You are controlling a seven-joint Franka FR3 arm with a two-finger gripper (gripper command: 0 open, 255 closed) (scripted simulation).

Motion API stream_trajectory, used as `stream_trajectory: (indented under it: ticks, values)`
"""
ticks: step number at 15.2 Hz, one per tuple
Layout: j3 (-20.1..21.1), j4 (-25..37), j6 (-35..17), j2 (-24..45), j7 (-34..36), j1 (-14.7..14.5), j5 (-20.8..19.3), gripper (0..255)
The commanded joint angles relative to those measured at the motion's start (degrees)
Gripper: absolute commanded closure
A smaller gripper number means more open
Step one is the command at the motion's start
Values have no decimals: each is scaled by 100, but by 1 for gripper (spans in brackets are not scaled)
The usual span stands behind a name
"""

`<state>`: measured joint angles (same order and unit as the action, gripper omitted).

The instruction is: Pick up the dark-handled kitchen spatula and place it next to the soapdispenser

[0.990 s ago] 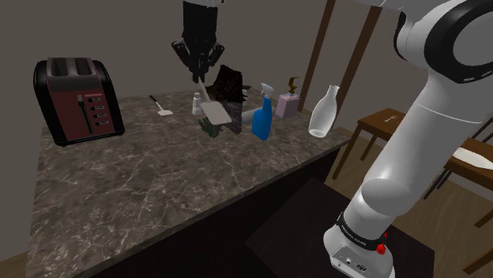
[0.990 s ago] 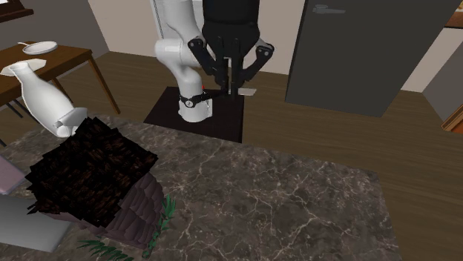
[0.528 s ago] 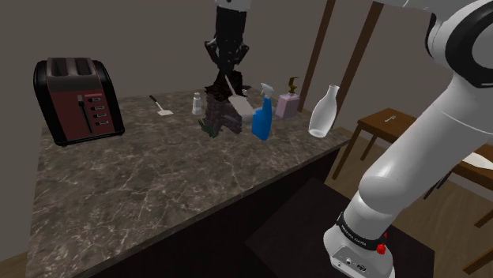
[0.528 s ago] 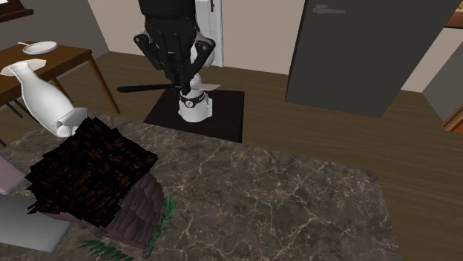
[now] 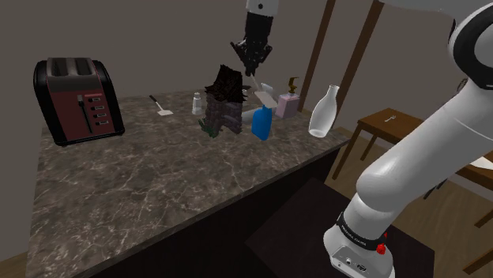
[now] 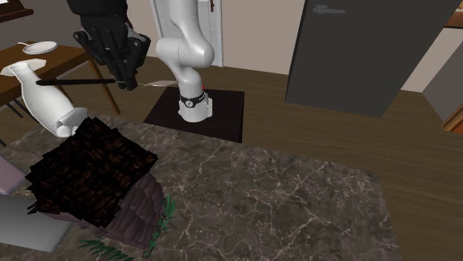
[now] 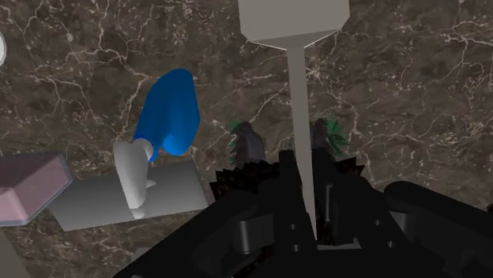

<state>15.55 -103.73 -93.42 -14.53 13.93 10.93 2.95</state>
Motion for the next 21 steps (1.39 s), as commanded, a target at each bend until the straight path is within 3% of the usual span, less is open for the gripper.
stream_trajectory:
  ticks: [1, 11, 21]
  values:
    - [-201, -83, 8, -85, -314, 105, -8, 255]
    - [-1119, -64, -7, -19, -1714, 616, -160, 255]
    - [-1956, 627, 45, 639, -3063, 1143, -240, 255]
